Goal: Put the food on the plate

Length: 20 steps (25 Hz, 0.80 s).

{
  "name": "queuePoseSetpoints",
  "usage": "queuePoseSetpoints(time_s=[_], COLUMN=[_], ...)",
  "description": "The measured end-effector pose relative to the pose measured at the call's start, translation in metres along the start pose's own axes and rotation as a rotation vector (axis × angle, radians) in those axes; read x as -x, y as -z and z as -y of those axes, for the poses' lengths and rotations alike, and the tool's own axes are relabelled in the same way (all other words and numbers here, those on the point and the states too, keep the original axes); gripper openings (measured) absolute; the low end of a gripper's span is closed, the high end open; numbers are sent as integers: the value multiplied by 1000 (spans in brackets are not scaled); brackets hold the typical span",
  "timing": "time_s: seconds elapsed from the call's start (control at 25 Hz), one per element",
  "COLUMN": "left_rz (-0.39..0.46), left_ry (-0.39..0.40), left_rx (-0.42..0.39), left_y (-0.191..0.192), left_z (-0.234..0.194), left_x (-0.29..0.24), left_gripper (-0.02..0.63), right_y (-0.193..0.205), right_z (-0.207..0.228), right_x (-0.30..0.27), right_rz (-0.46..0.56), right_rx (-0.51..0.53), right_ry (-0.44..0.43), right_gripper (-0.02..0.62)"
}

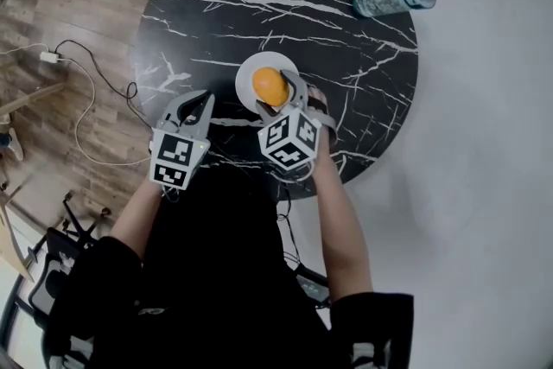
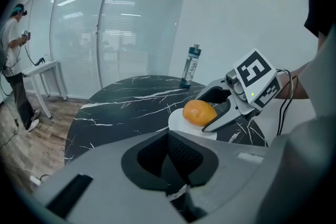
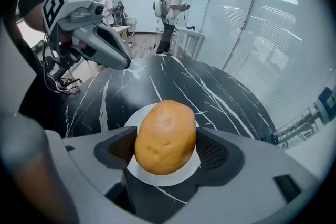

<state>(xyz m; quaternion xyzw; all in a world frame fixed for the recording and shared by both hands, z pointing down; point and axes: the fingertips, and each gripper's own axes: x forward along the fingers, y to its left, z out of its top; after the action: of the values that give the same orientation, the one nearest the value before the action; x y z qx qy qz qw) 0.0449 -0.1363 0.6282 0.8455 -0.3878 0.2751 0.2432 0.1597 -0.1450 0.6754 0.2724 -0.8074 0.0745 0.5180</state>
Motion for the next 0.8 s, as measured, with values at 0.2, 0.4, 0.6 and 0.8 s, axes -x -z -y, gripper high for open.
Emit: queuePoseSetpoints(time_s=[0.2,0.4,0.6,0.8], left_rz=[-15,-20,-27,-33], left_ry=[6,7,2,3], left_rx=[12,12,14,22], left_y=[5,6,10,12], left_z=[2,1,1,1], left_x=[1,2,4,5], left_gripper=[0,0,0,0], right_y=[3,7,8,10], right_z=[-2,-2,-5,-7], right_x=[-5,-11,-15,-18], right_rz=[-10,-33,-43,-53], right_rx=[-21,-34,-47,-64], right_ry=[-14,-24,-41,-54], right_gripper=[341,341,341,341])
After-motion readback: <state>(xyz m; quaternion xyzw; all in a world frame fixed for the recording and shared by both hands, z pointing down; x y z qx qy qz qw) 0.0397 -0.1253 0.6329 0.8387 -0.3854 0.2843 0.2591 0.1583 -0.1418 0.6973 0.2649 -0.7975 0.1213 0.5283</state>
